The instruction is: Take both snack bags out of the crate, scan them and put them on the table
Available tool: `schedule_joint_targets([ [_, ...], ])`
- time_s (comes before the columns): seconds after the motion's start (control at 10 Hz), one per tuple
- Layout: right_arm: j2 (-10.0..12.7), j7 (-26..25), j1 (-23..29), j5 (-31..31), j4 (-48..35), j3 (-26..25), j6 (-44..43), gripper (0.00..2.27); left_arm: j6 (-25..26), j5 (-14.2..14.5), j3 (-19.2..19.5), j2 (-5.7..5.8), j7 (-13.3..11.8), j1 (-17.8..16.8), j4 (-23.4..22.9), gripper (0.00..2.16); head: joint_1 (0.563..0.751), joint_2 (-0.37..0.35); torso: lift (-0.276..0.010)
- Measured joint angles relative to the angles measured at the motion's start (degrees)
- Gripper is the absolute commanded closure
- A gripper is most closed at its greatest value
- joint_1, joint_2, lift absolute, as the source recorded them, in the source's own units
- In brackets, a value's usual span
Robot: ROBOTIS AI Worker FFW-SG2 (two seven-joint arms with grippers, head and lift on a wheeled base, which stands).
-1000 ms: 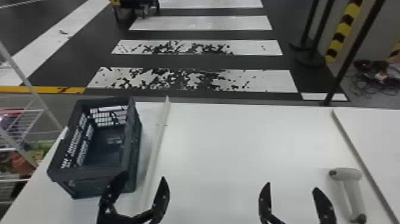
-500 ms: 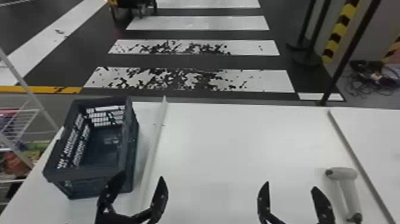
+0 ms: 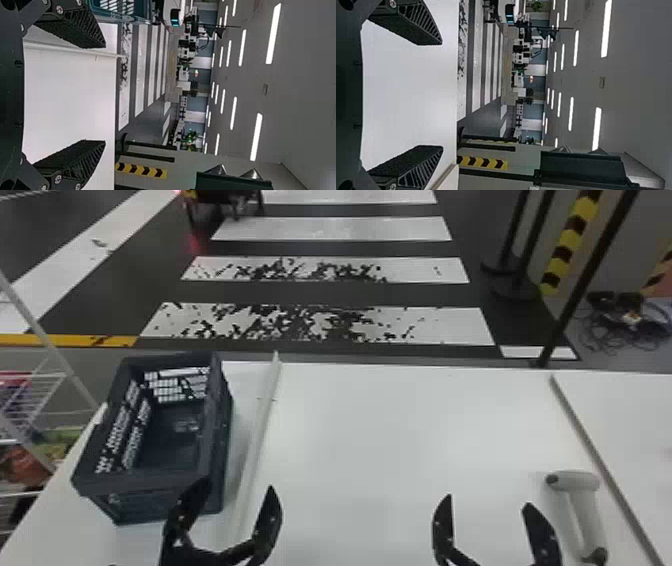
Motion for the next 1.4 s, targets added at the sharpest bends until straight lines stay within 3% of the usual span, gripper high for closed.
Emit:
schedule_joint_targets([
  [1.4, -0.2, 0.0, -0.1, -0.8, 0.0, -0.4, 0.2, 0.06, 1.1, -0.1, -0.7, -0.16, 0.1, -0.5, -0.1, 0.14, 0.695, 0.037, -0.093],
])
